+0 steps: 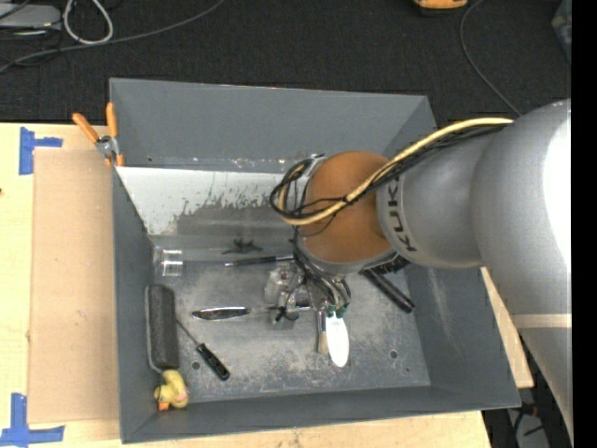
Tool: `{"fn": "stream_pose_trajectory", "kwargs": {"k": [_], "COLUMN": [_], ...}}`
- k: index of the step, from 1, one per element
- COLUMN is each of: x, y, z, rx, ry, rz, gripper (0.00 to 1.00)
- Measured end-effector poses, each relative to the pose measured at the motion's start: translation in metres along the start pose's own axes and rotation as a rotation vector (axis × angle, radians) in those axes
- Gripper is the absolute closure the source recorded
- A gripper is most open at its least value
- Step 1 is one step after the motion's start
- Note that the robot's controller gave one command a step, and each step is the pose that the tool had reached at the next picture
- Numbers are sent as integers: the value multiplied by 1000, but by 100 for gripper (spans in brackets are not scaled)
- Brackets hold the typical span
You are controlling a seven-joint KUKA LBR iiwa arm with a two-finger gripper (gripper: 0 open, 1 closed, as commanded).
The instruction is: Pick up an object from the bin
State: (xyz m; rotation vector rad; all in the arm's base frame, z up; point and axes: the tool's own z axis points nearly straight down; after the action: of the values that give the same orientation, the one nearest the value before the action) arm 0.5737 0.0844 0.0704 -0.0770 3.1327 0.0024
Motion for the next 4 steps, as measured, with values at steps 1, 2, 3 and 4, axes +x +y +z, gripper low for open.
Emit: {"fn": "stream_pose_trajectory", "kwargs": {"k": [1,2,3,4], "x": [0,4,0,2], "y": [0,0,0,0], "z": [0,-22,-52,-74], "rx": [0,1,0,0], "ry": [0,13,0,7], "rz": [1,1,2,4], "gripper": [100,100,100,100]}}
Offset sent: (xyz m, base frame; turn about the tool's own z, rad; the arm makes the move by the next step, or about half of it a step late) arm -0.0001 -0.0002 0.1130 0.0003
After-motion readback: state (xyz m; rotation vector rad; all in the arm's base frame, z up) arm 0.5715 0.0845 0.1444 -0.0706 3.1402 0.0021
